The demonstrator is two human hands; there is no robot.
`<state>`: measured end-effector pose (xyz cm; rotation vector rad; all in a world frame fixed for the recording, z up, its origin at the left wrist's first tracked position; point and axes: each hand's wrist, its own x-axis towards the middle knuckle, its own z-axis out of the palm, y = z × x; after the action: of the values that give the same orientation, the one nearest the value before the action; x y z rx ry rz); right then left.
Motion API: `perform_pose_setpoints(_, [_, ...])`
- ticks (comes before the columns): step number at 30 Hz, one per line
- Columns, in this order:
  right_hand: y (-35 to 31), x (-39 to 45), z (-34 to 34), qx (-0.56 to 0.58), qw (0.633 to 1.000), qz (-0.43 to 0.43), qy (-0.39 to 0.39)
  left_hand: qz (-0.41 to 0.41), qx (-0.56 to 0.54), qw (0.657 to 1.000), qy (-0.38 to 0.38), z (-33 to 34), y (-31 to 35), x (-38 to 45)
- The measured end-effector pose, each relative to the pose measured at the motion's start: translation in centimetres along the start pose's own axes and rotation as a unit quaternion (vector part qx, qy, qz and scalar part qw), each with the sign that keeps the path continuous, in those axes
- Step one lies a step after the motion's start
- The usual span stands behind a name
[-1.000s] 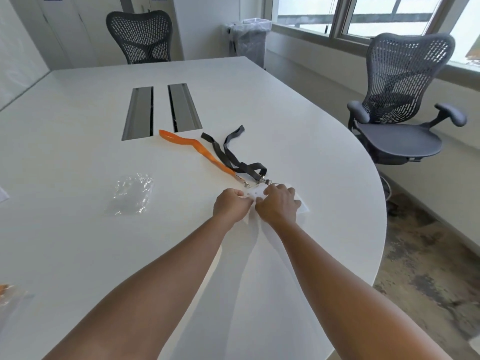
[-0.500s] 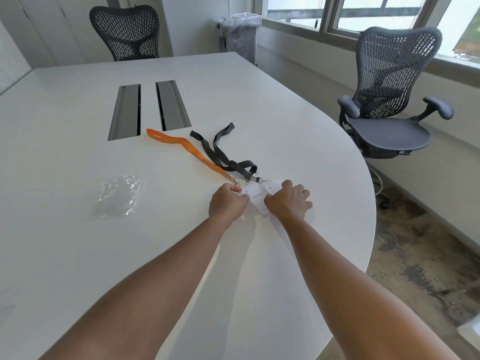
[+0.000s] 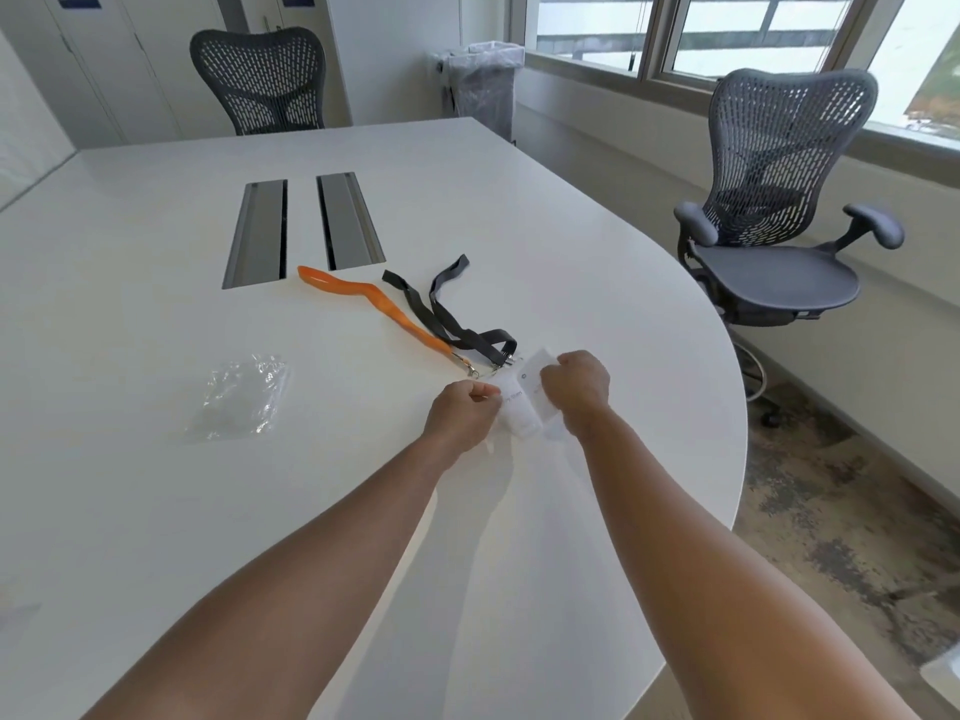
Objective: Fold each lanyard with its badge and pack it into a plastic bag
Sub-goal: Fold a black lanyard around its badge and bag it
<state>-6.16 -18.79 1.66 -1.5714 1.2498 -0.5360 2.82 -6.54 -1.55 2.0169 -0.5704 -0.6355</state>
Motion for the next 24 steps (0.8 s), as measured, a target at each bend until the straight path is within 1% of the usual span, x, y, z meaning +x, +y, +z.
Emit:
perform_pose_setpoints(3, [-1.1,-0.8,0.1,0.109,0.993,-0.013,-0.041,-0.012,-0.092,0.996,-0.008,-1.0,0.6,-0.5])
perform_pose_setpoints(5, [-1.7,-1.4,0.5,0.156,0.984,-0.013,-0.080,-0.010,-0.125,0.992,-0.025,-2.1,1.1,-0.9])
perform_pose_setpoints(8, [-2.5,-2.6,1.0,0.179,0.976,-0.032,-0.119,0.027,-0.143,0.989,-0.031,-3.8,1.8,-1.5])
perform_pose_setpoints(12, [-3.5,-4.1,1.7,0.205,0.960,-0.067,-0.181,0.085,-0.129,0.988,0.004,-6.6,2.8,-2.3])
perform_pose_setpoints(14, [-4.5,-4.9,1.8,0.266,0.939,-0.062,-0.209,0.105,-0.114,0.988,0.006,-8.1,3.3,-2.5])
perform_pose_setpoints(16, [-5.8,-5.8,1.8,0.333,0.911,-0.053,-0.240,0.125,-0.099,0.987,0.010,-9.7,3.9,-2.8])
perform_pose_setpoints(18, [-6.9,-6.4,2.1,0.375,0.884,-0.059,-0.272,0.147,-0.097,0.984,0.013,-11.3,4.6,-3.4])
perform_pose_setpoints(20, [-7.9,-7.1,2.6,0.364,0.880,-0.081,-0.295,0.170,-0.096,0.981,0.004,-12.7,5.1,-4.1])
perform_pose_setpoints(22, [-8.6,-7.8,3.1,0.304,0.890,-0.121,-0.316,0.191,-0.084,0.978,-0.013,-14.0,5.3,-4.9])
perform_pose_setpoints(24, [-9.1,-8.7,3.7,0.236,0.894,-0.165,-0.344,0.212,-0.075,0.974,-0.036,-15.1,5.3,-5.8])
